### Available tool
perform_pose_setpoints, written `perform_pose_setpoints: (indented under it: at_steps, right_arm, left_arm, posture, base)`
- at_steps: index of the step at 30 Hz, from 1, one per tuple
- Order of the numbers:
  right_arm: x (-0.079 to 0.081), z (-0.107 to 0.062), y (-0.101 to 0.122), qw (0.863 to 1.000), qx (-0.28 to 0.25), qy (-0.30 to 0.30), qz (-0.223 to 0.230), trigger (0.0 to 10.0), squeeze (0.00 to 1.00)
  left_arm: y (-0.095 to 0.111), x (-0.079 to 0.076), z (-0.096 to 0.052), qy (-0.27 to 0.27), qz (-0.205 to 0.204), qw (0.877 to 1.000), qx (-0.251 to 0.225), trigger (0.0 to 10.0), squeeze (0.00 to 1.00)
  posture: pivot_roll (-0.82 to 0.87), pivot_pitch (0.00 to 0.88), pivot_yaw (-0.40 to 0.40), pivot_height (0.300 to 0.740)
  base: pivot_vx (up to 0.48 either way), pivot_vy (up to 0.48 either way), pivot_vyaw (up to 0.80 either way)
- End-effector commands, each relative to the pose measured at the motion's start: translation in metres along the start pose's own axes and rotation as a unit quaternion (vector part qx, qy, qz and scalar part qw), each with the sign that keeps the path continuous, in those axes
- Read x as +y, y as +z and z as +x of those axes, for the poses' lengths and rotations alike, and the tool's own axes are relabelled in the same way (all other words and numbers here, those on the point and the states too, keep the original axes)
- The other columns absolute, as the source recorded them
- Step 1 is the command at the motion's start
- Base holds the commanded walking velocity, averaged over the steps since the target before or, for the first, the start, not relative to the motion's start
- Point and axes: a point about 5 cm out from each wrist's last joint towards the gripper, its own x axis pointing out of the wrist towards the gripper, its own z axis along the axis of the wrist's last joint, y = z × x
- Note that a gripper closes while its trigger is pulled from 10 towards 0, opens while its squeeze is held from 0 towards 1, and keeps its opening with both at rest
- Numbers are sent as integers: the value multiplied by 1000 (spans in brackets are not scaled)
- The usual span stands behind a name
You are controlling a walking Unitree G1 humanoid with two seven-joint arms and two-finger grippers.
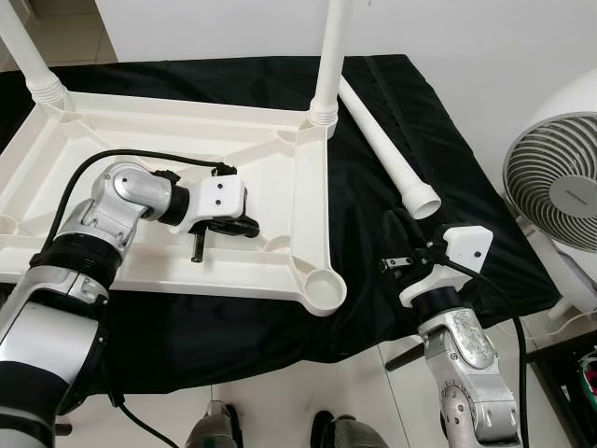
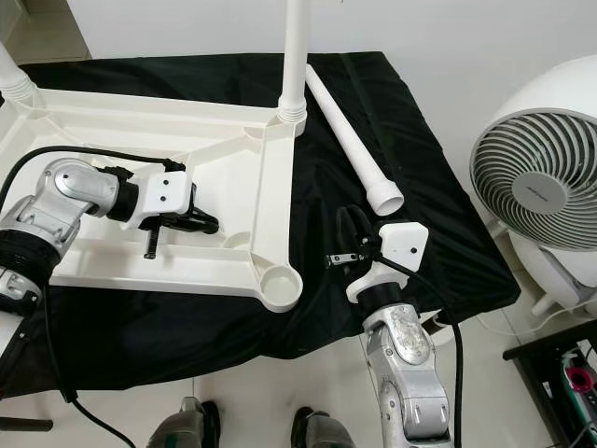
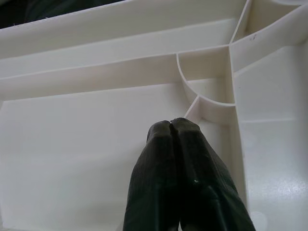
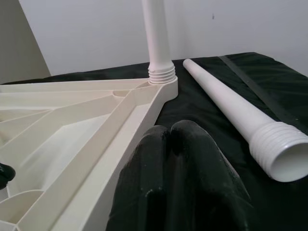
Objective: Building children table
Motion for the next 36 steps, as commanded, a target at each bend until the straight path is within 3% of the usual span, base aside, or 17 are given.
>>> perform_pose_setpoints:
  at_steps: [1,2,6,7,8,19,20,24,28,36]
  right_arm:
    - [-2,-2,-1,1000,5,-7,-5,10000,0]
    - [-2,-2,-1,1000,5,-7,-5,10000,0]
    - [-3,-2,0,1000,5,-8,-4,10000,0]
    - [-2,-2,0,1000,5,-8,-5,10000,0]
    - [-2,-2,0,1000,4,-9,-5,10000,0]
    - [1,-3,0,1000,3,-6,-1,10000,0]
    - [2,-5,0,1000,5,-4,0,10000,0]
    - [1,-13,0,1000,13,-3,-2,10000,0]
    - [0,-14,0,1000,14,-6,-4,10000,0]
    - [1,-17,-1,1000,17,-7,-4,10000,0]
  left_arm:
    - [-6,-7,11,5,6,1000,14,1725,0]
    - [-6,-6,12,8,1,1000,20,10000,0]
    - [-6,-1,13,17,-5,1000,24,10000,0]
    - [-5,1,13,16,-11,1000,21,10000,239]
    - [-5,1,13,11,-16,1000,21,10000,1000]
    - [-2,11,13,28,3,999,46,10000,1000]
    - [-3,11,14,21,4,998,54,10000,0]
    - [-5,8,8,-21,-10,999,45,10000,0]
    - [-4,9,4,-28,-19,999,38,10000,0]
    - [-3,15,-16,-50,-65,997,3,10000,0]
  posture:
    - [23,200,8,740]
    - [21,200,9,740]
    - [21,201,9,740]
    - [21,201,11,740]
    - [21,201,11,740]
    - [21,202,21,740]
    - [21,205,19,740]
    - [4,209,29,740]
    - [4,209,29,740]
    - [5,205,29,740]
  base:
    - [0,0,0]
    - [0,0,0]
    - [0,0,0]
    - [0,0,0]
    - [0,0,0]
    - [0,0,0]
    - [0,0,0]
    - [0,0,0]
    - [0,0,0]
    - [0,0,0]
